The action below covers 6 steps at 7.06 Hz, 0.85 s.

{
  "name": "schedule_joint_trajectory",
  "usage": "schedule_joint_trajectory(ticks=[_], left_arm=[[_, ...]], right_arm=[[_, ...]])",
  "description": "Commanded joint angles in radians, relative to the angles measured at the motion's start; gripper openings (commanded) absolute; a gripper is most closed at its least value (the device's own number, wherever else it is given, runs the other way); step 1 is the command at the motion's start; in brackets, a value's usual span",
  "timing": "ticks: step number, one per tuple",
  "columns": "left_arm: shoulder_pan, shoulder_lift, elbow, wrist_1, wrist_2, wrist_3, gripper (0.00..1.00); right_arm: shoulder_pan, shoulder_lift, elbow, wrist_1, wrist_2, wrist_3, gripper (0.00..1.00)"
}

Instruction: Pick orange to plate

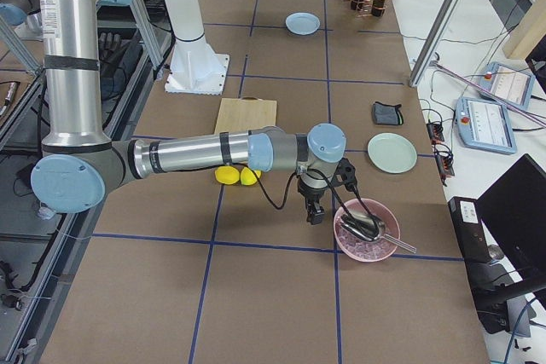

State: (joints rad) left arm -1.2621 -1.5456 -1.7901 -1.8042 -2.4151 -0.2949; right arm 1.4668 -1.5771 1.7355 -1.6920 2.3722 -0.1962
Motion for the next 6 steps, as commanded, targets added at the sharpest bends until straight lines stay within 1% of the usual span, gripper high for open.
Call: schedule_joint_trajectory(ticks=[1, 2, 3, 4, 5, 6], left_arm=[[0.252, -0.069, 0.015, -0.067, 0.161, -0.397, 1.00], [0.312, -0.091, 0.037, -0.070, 0.230, -0.458, 1.00], [0.319, -0.131, 0.085, -0.070, 0.240, -0.489, 0.97], [0.329, -0.172, 0.159, -0.072, 0.232, -0.489, 0.88], [0.332, -0.197, 0.199, -0.070, 0.231, -0.494, 0.85], [0.334, -0.197, 0.211, -0.072, 0.232, -0.489, 0.83]], right_arm=[[-0.025, 0.002, 0.001, 0.002, 0.015, -0.002, 1.00], [-0.040, 0.002, 0.001, 0.030, 0.015, -0.002, 1.00], [-0.043, -0.006, -0.013, 0.094, 0.015, 0.006, 1.00], [-0.046, -0.004, -0.022, 0.098, 0.015, 0.006, 1.00], [-0.046, -0.001, -0.022, 0.098, 0.015, 0.006, 1.00], [-0.048, -0.001, -0.021, 0.098, 0.018, 0.007, 1.00]])
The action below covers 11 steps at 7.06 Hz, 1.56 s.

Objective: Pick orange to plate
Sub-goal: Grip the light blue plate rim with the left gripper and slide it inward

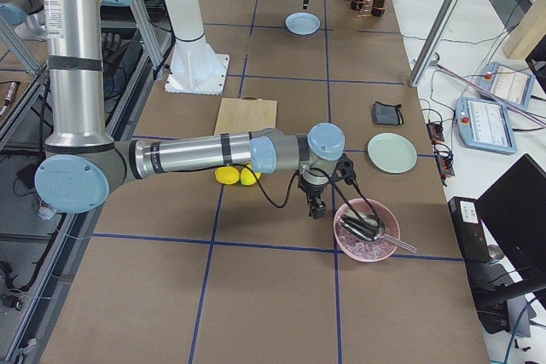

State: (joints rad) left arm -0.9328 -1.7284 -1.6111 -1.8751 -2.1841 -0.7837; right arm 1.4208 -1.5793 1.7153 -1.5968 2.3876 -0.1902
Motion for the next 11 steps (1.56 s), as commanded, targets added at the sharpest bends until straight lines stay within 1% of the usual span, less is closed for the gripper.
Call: schedule_joint_trajectory(ticks=[1, 2, 3, 4, 6, 7, 8, 9, 10, 11], left_arm=[[0.032, -0.014, 0.055, -0.060, 0.000, -0.003, 0.80], [0.034, -0.013, 0.078, -0.103, 0.000, -0.002, 0.54], [0.034, -0.013, 0.083, -0.107, 0.000, -0.003, 0.09], [0.035, -0.014, 0.074, -0.108, -0.002, 0.004, 0.00], [0.037, -0.019, 0.065, -0.108, -0.034, 0.000, 0.00], [0.034, -0.043, 0.018, -0.092, -0.102, -0.009, 0.00], [0.034, -0.055, -0.048, -0.098, -0.165, -0.105, 0.00], [0.037, -0.145, -0.065, -0.098, -0.164, -0.249, 0.00], [0.083, -0.272, -0.049, -0.093, -0.161, -0.423, 0.00], [0.170, -0.355, -0.043, -0.101, -0.152, -0.557, 0.00]], right_arm=[[-0.002, 0.002, 0.000, 0.003, 0.002, 0.001, 1.00], [-0.002, 0.004, 0.000, 0.005, 0.002, 0.001, 1.00], [-0.002, 0.004, 0.001, 0.005, 0.002, 0.001, 1.00], [-0.002, 0.004, 0.004, 0.005, 0.002, 0.003, 1.00], [-0.002, 0.005, 0.009, 0.005, 0.002, 0.003, 1.00], [-0.002, 0.005, 0.012, 0.006, 0.002, 0.005, 1.00], [-0.002, 0.018, 0.015, 0.006, 0.002, 0.015, 1.00], [-0.002, 0.019, 0.023, 0.006, 0.004, 0.021, 1.00], [-0.002, 0.019, 0.033, 0.006, 0.005, 0.021, 1.00], [-0.002, 0.021, 0.033, 0.006, 0.005, 0.021, 1.00]])
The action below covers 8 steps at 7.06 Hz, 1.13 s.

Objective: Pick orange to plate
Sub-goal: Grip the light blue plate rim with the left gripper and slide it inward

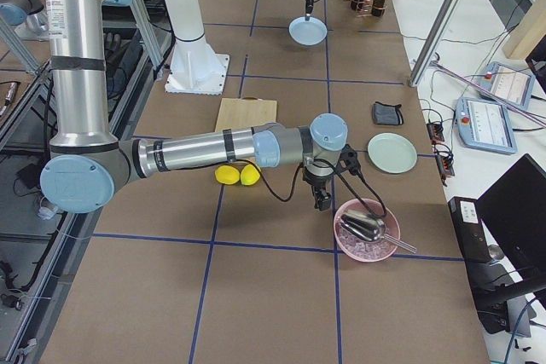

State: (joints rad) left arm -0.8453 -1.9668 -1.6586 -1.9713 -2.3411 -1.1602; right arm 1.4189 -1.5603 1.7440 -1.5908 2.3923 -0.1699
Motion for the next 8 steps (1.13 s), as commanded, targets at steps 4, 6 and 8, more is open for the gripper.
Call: schedule_joint_trajectory(ticks=[4, 6, 8], left_arm=[[0.279, -0.215, 0.184, -0.211, 0.243, -0.320, 0.00], [0.279, -0.214, 0.212, -0.216, 0.265, -0.320, 0.00], [0.285, -0.207, 0.209, -0.215, 0.269, -0.317, 0.10]], right_arm=[[0.000, 0.000, 0.006, 0.002, 0.001, 0.000, 1.00], [0.000, 0.000, 0.005, 0.000, 0.001, 0.000, 1.00], [-0.006, 0.006, 0.005, 0.003, -0.001, 0.000, 1.00]])
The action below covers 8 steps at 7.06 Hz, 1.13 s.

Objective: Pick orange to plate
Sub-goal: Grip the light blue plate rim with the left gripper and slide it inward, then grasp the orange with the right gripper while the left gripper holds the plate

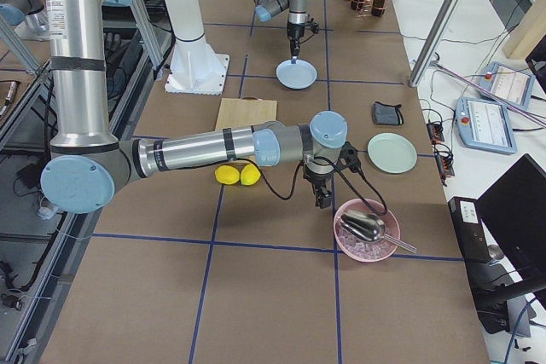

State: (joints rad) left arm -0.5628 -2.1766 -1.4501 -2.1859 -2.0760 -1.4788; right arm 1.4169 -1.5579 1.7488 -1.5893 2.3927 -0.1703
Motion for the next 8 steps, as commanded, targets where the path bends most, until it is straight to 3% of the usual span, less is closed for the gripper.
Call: schedule_joint_trajectory(ticks=[1, 3, 5, 7, 8], left_arm=[[0.003, 0.007, -0.004, -0.002, 0.005, 0.003, 0.55], [-0.011, 0.043, -0.097, -0.005, 0.005, 0.000, 0.64], [-0.028, 0.072, -0.162, -0.003, 0.007, -0.001, 0.65], [-0.029, 0.072, -0.174, -0.003, 0.007, -0.001, 0.66], [-0.029, 0.072, -0.174, -0.003, 0.014, -0.001, 0.66]], right_arm=[[-0.030, 0.007, 0.000, 0.037, -0.001, 0.044, 1.00], [-0.116, 0.005, -0.005, 0.205, -0.006, 0.292, 1.00], [-0.255, 0.012, -0.003, 0.401, -0.019, 0.619, 1.00], [-0.421, 0.013, -0.006, 0.634, -0.200, 0.991, 1.00], [-0.473, 0.021, -0.005, 0.672, -0.254, 1.071, 1.00]])
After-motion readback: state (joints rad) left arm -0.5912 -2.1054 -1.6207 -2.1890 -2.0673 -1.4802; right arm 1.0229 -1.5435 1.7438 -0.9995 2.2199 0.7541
